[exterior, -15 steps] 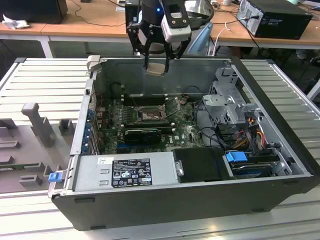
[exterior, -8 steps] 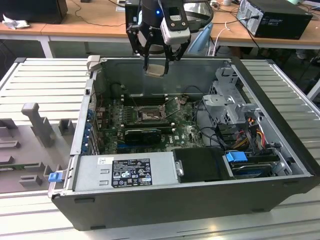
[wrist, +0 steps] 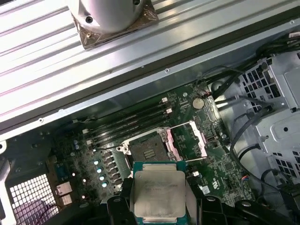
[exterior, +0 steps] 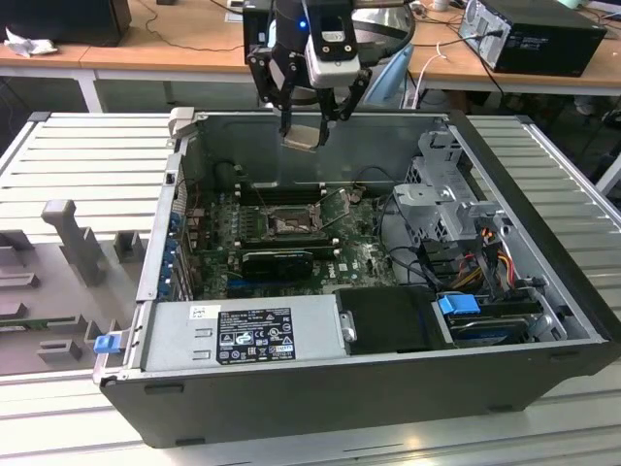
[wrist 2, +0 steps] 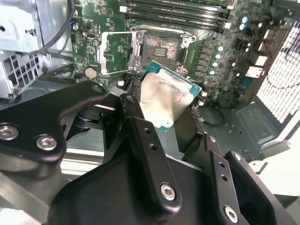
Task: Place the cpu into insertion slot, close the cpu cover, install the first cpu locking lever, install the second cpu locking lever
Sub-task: 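Place the cpu into insertion slot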
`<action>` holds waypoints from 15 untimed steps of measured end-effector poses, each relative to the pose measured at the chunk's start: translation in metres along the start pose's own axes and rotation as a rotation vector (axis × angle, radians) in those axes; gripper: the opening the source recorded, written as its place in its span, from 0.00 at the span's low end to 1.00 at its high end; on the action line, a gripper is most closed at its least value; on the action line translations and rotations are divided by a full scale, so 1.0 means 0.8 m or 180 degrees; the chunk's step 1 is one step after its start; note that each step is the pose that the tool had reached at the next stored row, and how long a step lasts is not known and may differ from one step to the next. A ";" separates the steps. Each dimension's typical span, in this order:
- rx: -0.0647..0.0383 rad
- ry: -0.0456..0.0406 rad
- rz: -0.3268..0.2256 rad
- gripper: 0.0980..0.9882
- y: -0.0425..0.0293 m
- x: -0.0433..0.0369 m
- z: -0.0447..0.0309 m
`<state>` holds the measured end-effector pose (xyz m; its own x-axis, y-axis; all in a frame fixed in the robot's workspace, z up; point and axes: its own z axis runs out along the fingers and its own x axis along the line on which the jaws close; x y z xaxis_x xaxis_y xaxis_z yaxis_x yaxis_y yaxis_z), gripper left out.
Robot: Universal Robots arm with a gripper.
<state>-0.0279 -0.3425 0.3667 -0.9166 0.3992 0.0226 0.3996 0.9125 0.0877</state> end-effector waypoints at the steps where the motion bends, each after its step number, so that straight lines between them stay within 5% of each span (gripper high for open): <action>1: -0.0001 -0.0005 0.0050 0.48 0.0000 0.000 0.0001; 15: -0.0007 -0.0034 0.0385 0.48 -0.0001 0.000 0.0011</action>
<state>-0.0279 -0.3425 0.3659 -0.8614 0.5074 0.0224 0.5073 0.8574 0.0872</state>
